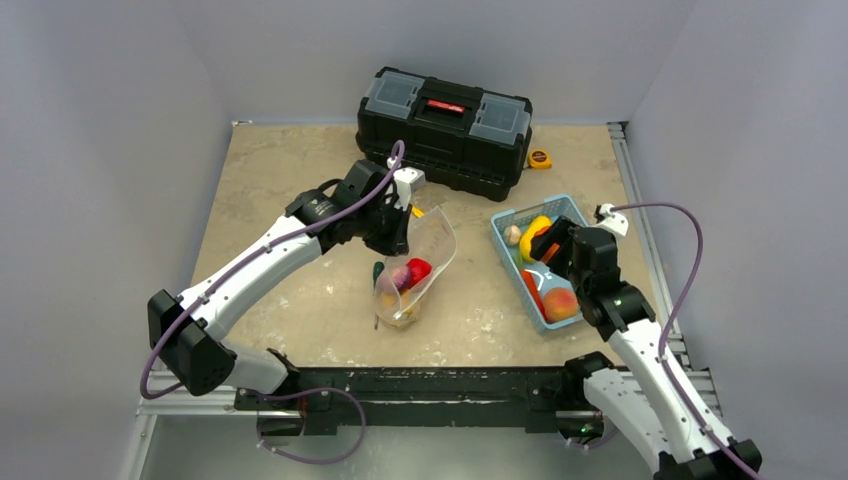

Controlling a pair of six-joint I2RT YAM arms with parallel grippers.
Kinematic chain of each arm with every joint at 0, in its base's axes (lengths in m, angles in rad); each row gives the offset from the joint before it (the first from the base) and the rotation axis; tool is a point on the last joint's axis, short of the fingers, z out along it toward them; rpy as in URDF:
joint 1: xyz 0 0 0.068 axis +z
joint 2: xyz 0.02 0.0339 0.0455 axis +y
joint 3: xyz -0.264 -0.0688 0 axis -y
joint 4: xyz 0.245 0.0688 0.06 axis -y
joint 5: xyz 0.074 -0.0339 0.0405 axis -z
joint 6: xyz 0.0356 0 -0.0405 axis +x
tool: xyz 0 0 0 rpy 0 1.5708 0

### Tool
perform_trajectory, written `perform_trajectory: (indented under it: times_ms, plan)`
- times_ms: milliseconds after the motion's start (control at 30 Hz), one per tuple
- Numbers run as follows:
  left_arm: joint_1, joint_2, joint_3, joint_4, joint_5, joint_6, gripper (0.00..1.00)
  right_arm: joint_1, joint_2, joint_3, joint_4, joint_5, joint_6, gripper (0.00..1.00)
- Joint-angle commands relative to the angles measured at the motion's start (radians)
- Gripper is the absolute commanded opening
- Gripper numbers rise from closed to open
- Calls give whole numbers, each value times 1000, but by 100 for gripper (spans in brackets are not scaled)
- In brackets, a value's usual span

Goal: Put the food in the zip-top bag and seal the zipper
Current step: Pick up the fake vegetable from the bin, then place the fake vegetable in the zipper food storage bag.

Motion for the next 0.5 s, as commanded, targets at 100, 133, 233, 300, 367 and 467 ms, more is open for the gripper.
perform_trajectory:
  times_ms: [100, 133, 233, 300, 367, 467]
  plan:
    - [0, 3, 32, 7, 16, -4, 0, 0, -77, -21, 134, -298, -97, 0]
    - [1, 4, 32, 7, 18, -6, 0, -1, -68, -17, 145, -330, -99, 0]
    - [0, 2, 32, 7, 20, -6, 0, 0, -23, 13, 149, -429, -103, 0]
    - [1, 1, 32, 8, 20, -6, 0, 0, 0, 24, 172, -523, -85, 0]
    - [1, -4, 32, 7, 19, -6, 0, 0, 0, 28, 203, -581, -67, 0]
    - [1, -5, 32, 7, 18, -5, 0, 0, -30, 40, 215, -602, -45, 0]
